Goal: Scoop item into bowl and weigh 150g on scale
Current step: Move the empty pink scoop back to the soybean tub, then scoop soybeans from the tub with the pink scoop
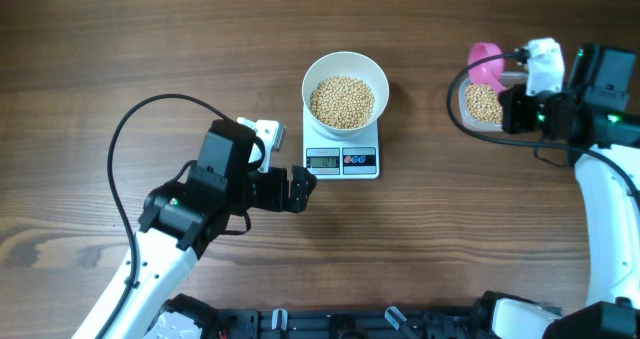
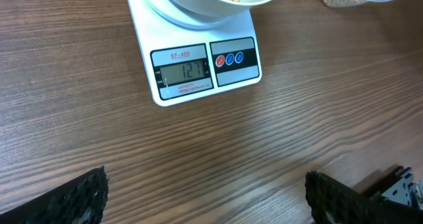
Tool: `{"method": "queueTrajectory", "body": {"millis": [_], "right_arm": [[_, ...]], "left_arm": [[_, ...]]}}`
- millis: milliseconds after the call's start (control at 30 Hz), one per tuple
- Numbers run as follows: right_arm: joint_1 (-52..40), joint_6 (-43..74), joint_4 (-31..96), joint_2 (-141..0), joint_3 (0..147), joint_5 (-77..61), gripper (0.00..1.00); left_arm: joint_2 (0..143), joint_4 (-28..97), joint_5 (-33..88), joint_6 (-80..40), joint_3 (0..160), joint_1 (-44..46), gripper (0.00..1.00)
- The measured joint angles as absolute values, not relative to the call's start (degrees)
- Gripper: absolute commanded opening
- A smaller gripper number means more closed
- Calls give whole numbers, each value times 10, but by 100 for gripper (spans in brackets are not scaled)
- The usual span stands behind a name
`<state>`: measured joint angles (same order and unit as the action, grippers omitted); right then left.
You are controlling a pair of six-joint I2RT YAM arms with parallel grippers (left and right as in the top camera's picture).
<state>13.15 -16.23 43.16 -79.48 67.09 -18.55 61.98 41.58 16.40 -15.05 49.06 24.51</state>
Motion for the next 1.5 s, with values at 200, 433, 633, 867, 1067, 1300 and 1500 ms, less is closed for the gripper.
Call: {"method": "queueTrajectory", "body": {"millis": [200,433,633,867,1067,1300,1500], "right_arm": [[141,-170,458,-823,671,-76,4],[141,-172,456,-858,671,-10,4],[139,-141,435,-896,671,19,4],[116,-121,416,-921,671,20,4],[93,-107,418,-928,671,9,4],[76,-107,450,-932,671,-2,4],[76,-107,462,-932,671,-26,4]], "left_arm": [[620,416,164,-150,491,245,100],[620,416,164,-150,491,245,100],[620,416,164,-150,491,245,100],[620,416,164,-150,491,245,100],[620,416,164,-150,491,245,100],[620,416,164,-150,491,245,100],[620,416,164,-150,491,245,100]]}}
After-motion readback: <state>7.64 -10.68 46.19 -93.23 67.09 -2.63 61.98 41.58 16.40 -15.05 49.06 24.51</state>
